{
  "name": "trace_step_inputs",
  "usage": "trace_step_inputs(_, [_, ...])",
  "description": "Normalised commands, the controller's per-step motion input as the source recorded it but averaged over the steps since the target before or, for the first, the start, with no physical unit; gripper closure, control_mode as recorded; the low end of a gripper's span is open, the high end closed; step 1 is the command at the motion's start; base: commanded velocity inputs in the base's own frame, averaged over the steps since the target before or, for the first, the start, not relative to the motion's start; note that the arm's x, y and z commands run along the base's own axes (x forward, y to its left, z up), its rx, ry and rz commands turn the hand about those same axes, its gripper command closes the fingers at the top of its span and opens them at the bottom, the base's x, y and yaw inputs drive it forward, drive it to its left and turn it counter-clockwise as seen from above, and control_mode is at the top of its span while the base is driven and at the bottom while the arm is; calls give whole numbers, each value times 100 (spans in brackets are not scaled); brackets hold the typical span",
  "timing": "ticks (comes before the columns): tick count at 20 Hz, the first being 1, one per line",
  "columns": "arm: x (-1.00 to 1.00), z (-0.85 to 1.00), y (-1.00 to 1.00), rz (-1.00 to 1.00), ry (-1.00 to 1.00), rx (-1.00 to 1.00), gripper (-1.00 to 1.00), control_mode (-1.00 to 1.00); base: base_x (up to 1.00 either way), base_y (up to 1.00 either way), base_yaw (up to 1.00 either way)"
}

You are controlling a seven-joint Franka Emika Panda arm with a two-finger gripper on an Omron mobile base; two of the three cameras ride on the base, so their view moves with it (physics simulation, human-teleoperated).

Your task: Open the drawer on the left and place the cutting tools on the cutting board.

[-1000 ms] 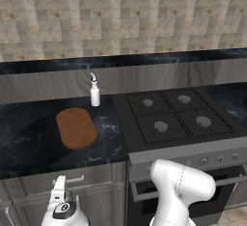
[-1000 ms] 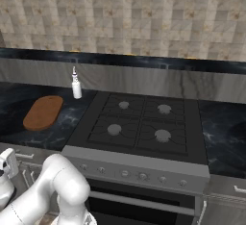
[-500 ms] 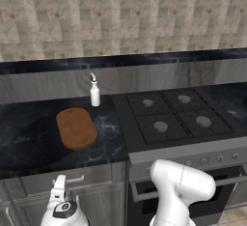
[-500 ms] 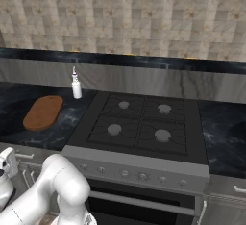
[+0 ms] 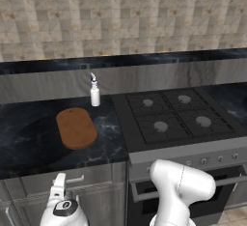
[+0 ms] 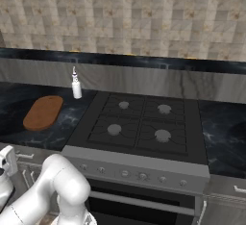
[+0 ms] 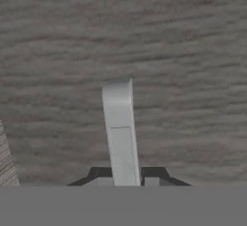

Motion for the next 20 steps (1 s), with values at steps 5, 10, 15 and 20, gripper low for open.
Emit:
trace_step_inputs(5, [-3,0,0,0,0,0,100,-100,0,0,0])
trace_step_inputs(10, [-56,0,0,4,0,0,100,-100,0,0,0])
trace_step_inputs(15, [-93,0,0,7,0,3,100,-100,0,0,0])
trace_step_inputs(20, [-89,0,0,7,0,2,100,-100,0,0,0])
